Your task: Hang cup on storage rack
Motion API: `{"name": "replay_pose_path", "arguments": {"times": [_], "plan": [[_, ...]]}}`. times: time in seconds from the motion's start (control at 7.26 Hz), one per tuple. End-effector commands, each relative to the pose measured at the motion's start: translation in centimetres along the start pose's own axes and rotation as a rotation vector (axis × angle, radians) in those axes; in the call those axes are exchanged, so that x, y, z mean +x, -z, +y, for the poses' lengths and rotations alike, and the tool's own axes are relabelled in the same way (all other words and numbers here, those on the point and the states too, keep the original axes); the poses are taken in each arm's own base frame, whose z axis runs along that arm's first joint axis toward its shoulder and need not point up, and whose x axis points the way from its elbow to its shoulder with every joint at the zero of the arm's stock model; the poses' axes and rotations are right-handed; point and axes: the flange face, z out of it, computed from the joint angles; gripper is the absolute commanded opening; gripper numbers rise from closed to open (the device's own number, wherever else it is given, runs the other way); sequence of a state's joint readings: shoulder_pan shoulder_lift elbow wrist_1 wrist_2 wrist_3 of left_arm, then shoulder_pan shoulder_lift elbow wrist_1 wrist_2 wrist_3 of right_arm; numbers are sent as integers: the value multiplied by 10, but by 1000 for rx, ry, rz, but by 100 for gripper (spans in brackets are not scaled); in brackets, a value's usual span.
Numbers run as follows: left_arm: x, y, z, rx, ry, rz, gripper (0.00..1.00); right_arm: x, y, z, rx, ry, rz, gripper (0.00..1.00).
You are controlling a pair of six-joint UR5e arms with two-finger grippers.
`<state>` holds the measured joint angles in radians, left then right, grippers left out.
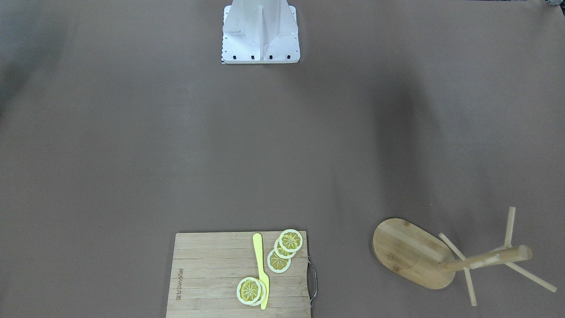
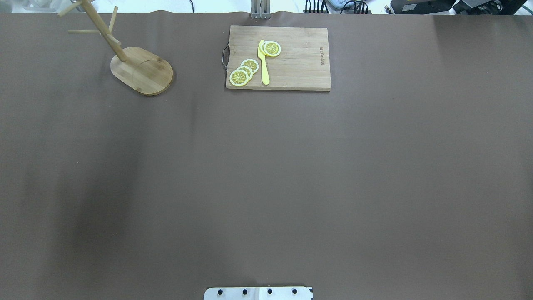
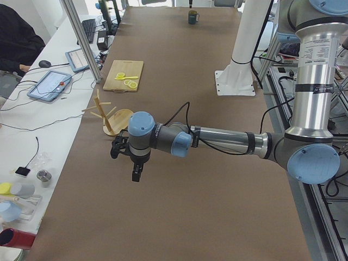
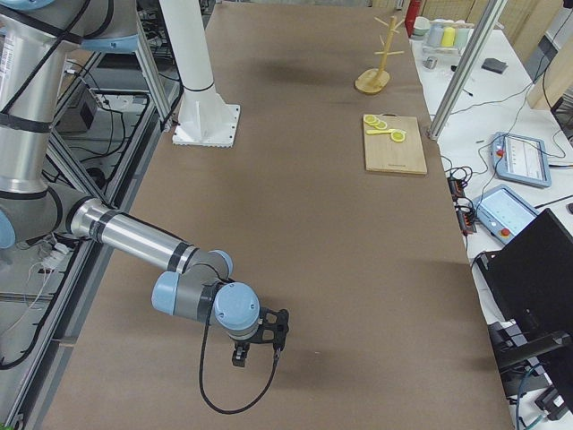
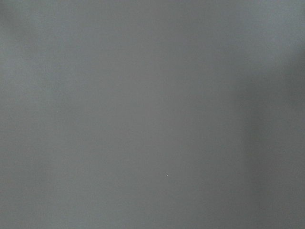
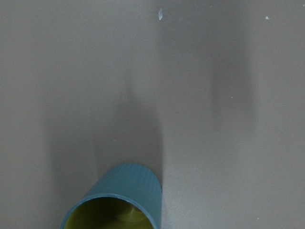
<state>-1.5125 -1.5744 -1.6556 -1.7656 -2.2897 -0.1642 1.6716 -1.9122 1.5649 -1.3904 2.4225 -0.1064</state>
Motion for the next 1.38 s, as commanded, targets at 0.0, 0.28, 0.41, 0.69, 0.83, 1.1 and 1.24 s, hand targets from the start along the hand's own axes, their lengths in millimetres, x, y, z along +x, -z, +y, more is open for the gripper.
{"name": "replay_pose_path", "arguments": {"times": [0.0, 0.28, 0.41, 0.69, 0.83, 1.1, 1.24], "plan": [[-1, -1, 0, -2, 2, -1, 98, -1, -7, 5, -13, 26, -40, 100], [-1, -1, 1, -3, 3, -1, 98, 1, -19, 7, -41, 24, -48, 100], [-1, -1, 0, -2, 3, -1, 98, 3, -25, 9, -57, 25, -48, 100], [-1, -2, 0, -3, 3, -1, 98, 2, -32, 9, -77, 51, -47, 99], [-1, -2, 0, -3, 3, -1, 98, 2, -32, 9, -78, 51, -49, 92], [-2, -3, 0, -5, 3, -2, 98, 6, -37, 2, -85, 35, -52, 69], [-4, -4, 1, -8, 6, -4, 98, 9, -42, -5, -89, 24, -81, 64]]}}
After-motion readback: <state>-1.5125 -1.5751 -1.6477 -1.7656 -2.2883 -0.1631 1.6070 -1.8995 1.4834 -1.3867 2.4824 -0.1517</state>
